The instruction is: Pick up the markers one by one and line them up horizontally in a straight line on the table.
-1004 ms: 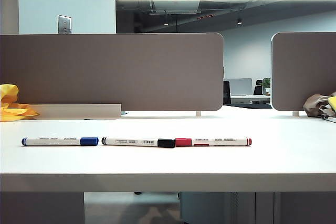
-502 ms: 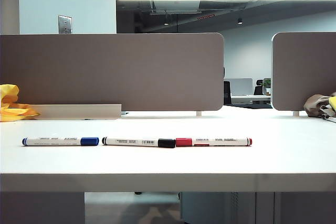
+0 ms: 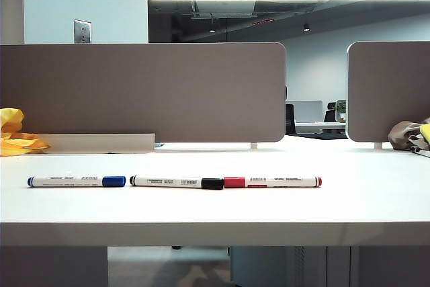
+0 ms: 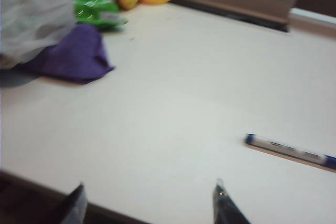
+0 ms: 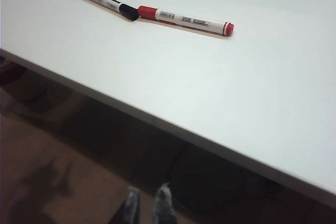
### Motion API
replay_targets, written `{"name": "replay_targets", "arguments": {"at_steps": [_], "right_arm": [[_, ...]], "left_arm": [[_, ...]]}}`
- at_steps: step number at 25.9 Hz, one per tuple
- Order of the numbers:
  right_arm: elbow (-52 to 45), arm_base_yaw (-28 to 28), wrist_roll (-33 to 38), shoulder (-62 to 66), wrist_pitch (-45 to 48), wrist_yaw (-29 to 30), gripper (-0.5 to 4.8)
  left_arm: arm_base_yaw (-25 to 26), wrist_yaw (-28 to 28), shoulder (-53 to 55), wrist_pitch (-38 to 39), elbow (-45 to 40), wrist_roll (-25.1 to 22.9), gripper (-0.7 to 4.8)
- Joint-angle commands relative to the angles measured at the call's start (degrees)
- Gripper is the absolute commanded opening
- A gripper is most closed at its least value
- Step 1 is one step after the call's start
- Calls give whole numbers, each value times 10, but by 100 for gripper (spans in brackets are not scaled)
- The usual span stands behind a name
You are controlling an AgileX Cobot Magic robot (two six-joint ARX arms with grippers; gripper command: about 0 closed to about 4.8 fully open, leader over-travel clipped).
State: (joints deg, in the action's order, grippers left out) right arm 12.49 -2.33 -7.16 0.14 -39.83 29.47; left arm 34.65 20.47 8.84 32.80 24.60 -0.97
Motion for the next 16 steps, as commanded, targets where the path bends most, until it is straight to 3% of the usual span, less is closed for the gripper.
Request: {"name": "replay_targets", "arguments": {"at_steps": [1,4,6,9,12,14,16], "right_arm": [[-3,8,0,0,12,0,46],[-27,8,0,0,40,1,46],[-78,8,0,0,136,0,45],[-92,10,0,0,200,-3,45],[-100,29,0,0,239,5,45],[-101,39,0,0,243,3,45],[-101,52,0,0,243,2,45]], "left_arm": [[-62,-1,-29,-3,-21,1,308],[-127,-1,-40,-4,-44,1,308],[-189,2,-47,-29,-99,2,308],[-214,1,-80,-31,-181,1,308],[-215,-3,-85,-199,-223,3,307],[-217,3,-85,-256,-240,3,307],[-245,-16,-85,-259,-242,3,307]]}}
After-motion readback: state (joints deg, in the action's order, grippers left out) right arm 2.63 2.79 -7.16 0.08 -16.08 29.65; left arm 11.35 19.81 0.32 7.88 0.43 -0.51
